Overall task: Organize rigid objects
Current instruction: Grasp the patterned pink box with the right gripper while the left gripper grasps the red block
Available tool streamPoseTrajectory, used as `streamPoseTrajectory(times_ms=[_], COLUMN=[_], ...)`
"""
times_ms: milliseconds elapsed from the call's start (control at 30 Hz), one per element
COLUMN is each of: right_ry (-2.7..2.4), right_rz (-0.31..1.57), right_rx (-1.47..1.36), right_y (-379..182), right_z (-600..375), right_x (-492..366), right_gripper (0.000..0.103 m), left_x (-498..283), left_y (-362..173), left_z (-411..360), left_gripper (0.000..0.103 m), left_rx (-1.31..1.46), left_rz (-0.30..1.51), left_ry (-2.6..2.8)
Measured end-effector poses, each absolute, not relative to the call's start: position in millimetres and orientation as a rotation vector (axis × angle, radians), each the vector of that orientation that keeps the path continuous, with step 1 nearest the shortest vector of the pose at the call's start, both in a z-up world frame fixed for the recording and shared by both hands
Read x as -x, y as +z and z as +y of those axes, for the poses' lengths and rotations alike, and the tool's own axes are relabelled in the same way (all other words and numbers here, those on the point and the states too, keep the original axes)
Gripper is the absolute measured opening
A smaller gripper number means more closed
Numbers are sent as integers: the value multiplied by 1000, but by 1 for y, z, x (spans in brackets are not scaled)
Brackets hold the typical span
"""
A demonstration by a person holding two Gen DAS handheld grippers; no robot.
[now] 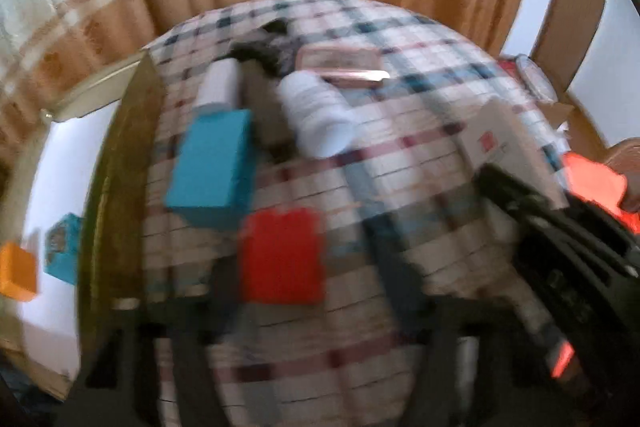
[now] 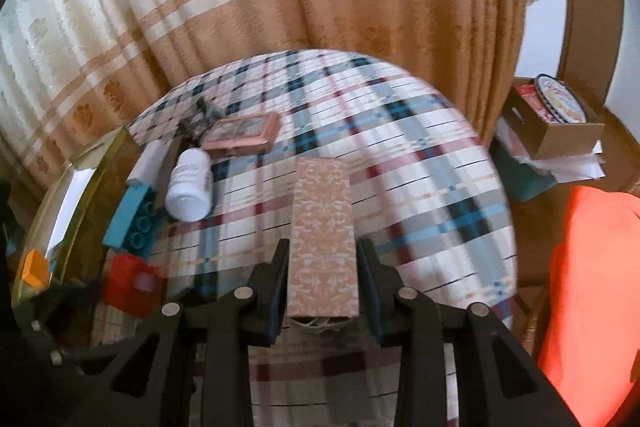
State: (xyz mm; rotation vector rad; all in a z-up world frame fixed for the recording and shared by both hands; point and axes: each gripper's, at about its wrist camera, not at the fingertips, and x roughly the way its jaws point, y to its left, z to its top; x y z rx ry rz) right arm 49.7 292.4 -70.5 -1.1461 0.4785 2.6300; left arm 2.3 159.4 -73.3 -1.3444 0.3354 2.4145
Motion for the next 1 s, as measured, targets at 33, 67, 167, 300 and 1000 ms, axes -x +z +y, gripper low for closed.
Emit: streamPoseTrajectory(times_ms=[33, 67, 167, 300, 1000], right_ry=[2628, 2629, 2637, 2638, 2639], right_rz=[488, 490, 483, 491, 462], right_rx=[1147, 1152, 1152, 1160, 1163], right_y=[-70, -71, -72, -77, -78], right_z=[295, 297, 297, 295, 292], right_x=[-50, -50, -51, -49, -48], right_gripper=[36, 36, 36, 36, 36], left_x=[-5, -6, -7, -2, -7], left_y=[-73, -74, -73, -73, -78], left_z=[162, 163, 164, 151, 153], left_gripper=[54, 55, 62, 67, 68], left_rx=[1333, 1327, 1314, 1345, 1284], left_rz=[343, 355, 383, 286, 237], left_ry=[2424, 2429, 2455, 2446, 2474])
